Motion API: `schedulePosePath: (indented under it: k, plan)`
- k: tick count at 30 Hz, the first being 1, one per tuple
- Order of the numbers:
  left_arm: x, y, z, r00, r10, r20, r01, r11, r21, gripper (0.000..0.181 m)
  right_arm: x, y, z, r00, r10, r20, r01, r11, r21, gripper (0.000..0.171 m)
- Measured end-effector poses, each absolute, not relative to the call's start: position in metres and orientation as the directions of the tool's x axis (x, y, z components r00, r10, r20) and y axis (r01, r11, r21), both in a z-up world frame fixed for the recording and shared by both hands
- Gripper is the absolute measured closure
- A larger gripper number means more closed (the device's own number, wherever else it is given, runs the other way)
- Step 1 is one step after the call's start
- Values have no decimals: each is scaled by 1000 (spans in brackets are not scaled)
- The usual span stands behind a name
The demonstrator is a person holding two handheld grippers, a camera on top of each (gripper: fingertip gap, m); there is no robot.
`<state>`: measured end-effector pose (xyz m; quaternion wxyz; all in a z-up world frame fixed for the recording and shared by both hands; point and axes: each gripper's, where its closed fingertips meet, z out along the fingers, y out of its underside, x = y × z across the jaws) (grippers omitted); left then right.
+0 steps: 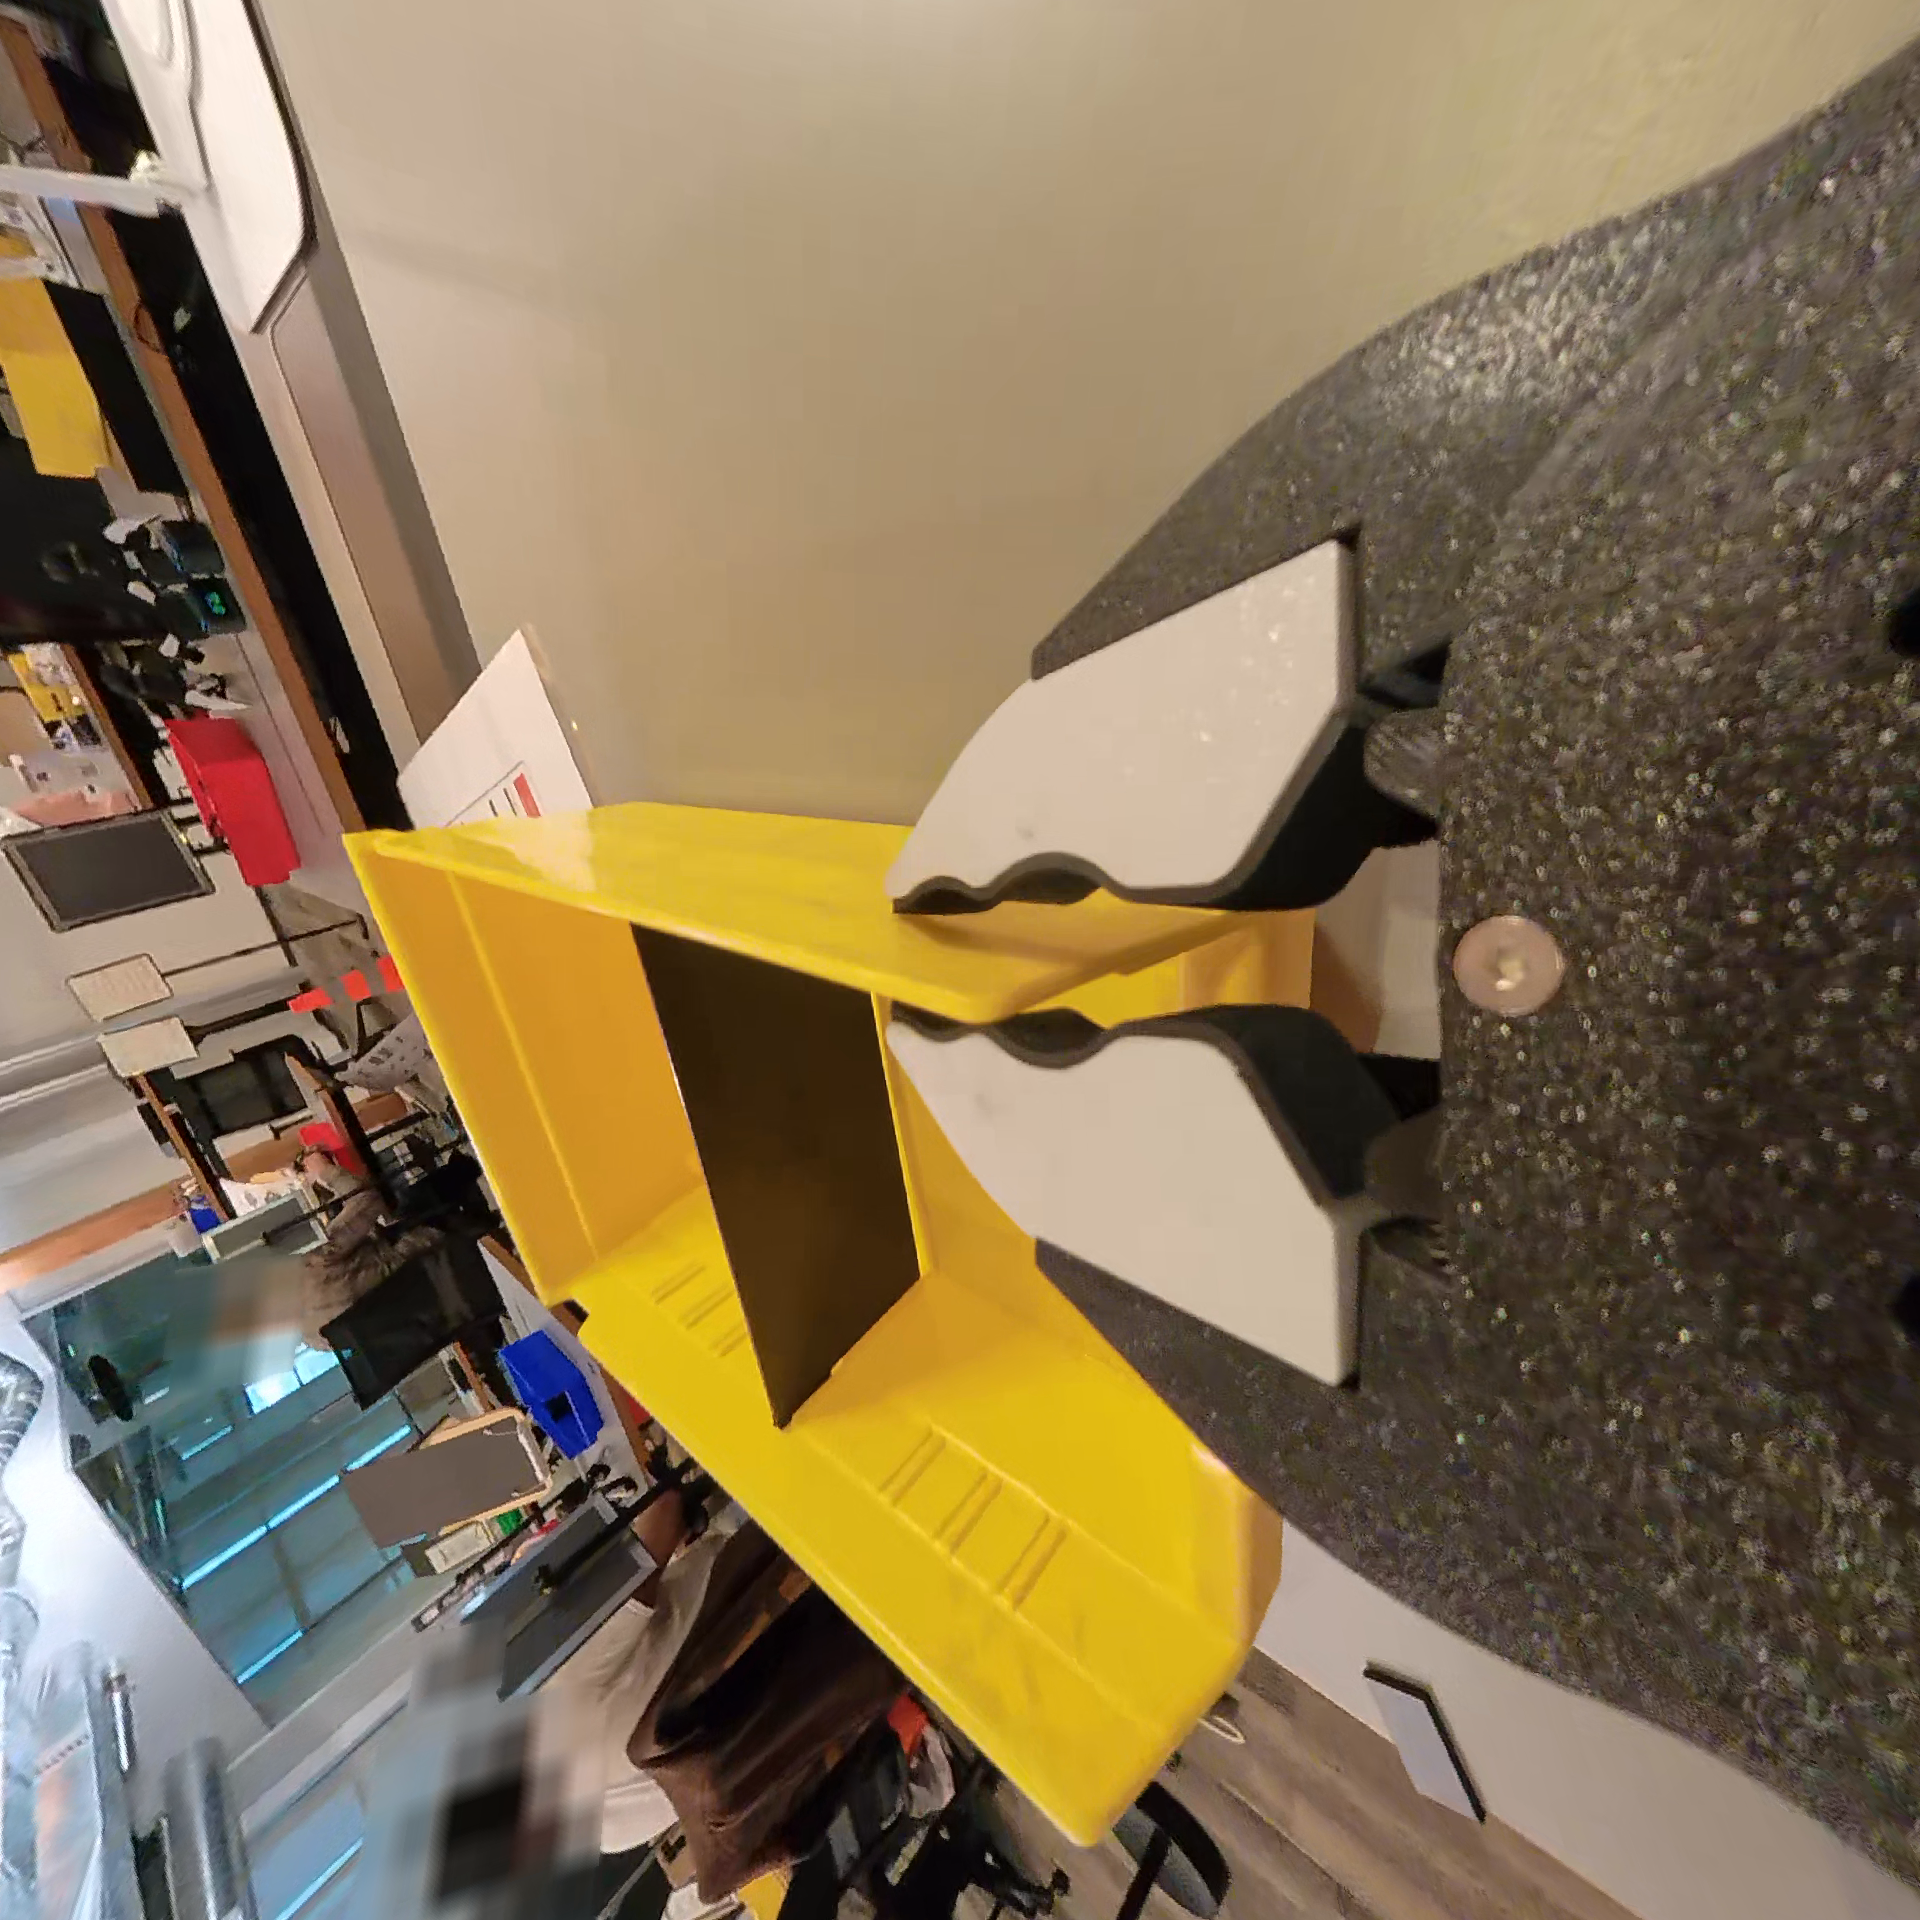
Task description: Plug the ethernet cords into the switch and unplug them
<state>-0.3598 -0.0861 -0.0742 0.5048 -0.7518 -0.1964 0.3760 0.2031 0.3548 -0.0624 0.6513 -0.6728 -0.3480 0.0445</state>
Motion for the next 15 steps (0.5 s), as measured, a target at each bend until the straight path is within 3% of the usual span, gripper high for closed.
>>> schedulePosePath:
  k: [6,15]
  plan:
    - [-341,-75,-74,729,571,-376,-152,-401,-904,176,206,348,-62,736,538,410,419,113,-901,165]
    - [-306,-63,-72,891,332,-311,-207,-313,-927,176,197,337,-63,716,598,359,380,97,-920,167]
